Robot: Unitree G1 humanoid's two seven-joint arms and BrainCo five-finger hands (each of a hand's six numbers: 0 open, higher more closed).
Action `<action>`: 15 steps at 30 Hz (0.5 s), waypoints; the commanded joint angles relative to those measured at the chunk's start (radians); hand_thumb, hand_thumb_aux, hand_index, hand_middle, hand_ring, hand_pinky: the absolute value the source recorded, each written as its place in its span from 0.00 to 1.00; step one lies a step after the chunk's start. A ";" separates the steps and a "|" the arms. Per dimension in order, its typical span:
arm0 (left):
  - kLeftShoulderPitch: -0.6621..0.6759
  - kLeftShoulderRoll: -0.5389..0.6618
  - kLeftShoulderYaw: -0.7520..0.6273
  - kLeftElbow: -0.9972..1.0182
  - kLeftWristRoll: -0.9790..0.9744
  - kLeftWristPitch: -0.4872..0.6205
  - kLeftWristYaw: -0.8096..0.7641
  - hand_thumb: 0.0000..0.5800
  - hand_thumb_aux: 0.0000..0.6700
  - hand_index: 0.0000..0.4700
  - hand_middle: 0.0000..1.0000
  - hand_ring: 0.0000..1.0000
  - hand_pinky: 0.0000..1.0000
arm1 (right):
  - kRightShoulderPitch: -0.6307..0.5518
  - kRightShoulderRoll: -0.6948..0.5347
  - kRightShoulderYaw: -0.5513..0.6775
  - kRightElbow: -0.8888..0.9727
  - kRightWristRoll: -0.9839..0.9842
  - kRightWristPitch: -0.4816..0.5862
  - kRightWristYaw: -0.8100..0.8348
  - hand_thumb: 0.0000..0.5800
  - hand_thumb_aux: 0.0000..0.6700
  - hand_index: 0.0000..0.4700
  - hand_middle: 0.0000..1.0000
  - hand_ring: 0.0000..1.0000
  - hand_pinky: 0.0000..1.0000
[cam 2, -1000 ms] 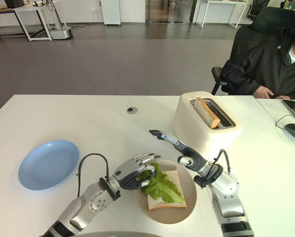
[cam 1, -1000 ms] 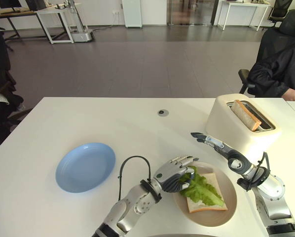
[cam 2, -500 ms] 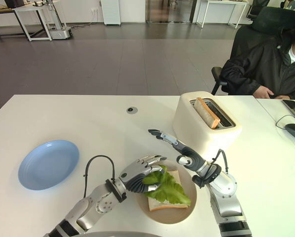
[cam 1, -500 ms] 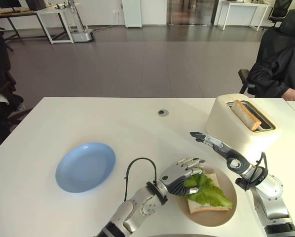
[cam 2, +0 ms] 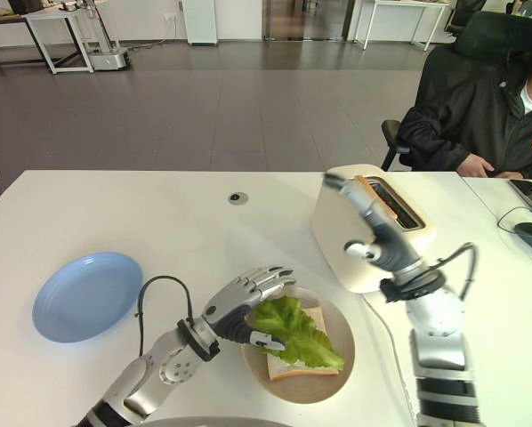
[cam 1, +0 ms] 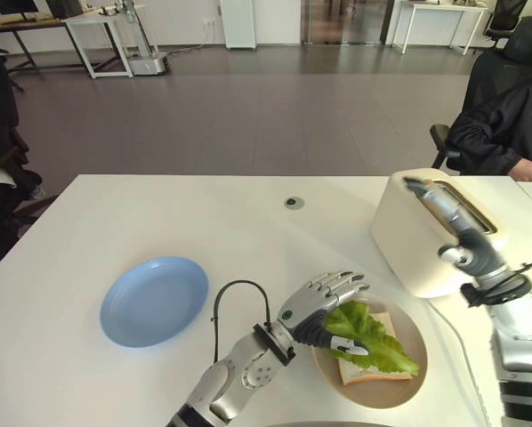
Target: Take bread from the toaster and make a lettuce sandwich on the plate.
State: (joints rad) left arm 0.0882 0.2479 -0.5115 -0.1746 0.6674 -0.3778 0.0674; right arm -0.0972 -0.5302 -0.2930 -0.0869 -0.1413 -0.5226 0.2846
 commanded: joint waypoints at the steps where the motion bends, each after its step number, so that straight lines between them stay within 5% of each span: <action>1: 0.105 0.013 0.099 -0.029 -0.287 -0.120 0.008 0.00 0.00 0.00 0.00 0.00 0.00 | -0.059 -0.116 -0.022 0.192 -0.291 0.080 -0.199 0.00 0.00 0.00 0.00 0.00 0.00; 6: 0.149 0.020 0.179 -0.016 -0.557 -0.240 -0.059 0.00 0.00 0.00 0.00 0.00 0.00 | -0.079 -0.158 0.043 0.344 -0.390 0.112 -0.303 0.00 0.00 0.00 0.00 0.00 0.00; 7: 0.149 0.016 0.185 -0.015 -0.565 -0.247 -0.070 0.00 0.00 0.00 0.00 0.00 0.00 | -0.081 -0.160 0.057 0.358 -0.389 0.112 -0.307 0.25 0.13 0.13 0.00 0.00 0.00; 8: 0.149 0.013 0.189 -0.015 -0.571 -0.252 -0.079 0.00 0.00 0.00 0.00 0.00 0.00 | -0.082 -0.162 0.066 0.368 -0.386 0.113 -0.308 0.62 0.38 0.38 0.00 0.00 0.00; 9: 0.147 0.009 0.193 -0.013 -0.575 -0.255 -0.088 0.00 0.00 0.00 0.00 0.00 0.00 | -0.080 -0.165 0.073 0.372 -0.384 0.115 -0.311 0.78 0.53 0.53 0.00 0.00 0.00; 12: 0.147 -0.002 0.208 -0.011 -0.577 -0.256 -0.106 0.00 0.00 0.00 0.00 0.00 0.00 | -0.074 -0.169 0.090 0.369 -0.364 0.113 -0.303 0.91 0.71 0.71 0.00 0.00 0.00; 15: 0.147 -0.011 0.222 -0.006 -0.559 -0.250 -0.116 0.00 0.00 0.00 0.00 0.00 0.00 | -0.065 -0.166 0.109 0.349 -0.347 0.105 -0.293 0.91 0.70 0.70 0.00 0.00 0.00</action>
State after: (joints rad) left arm 0.2329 0.2438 -0.3004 -0.1944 0.0981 -0.6341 -0.0369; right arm -0.1649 -0.6897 -0.2001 0.2670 -0.5066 -0.4244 -0.0245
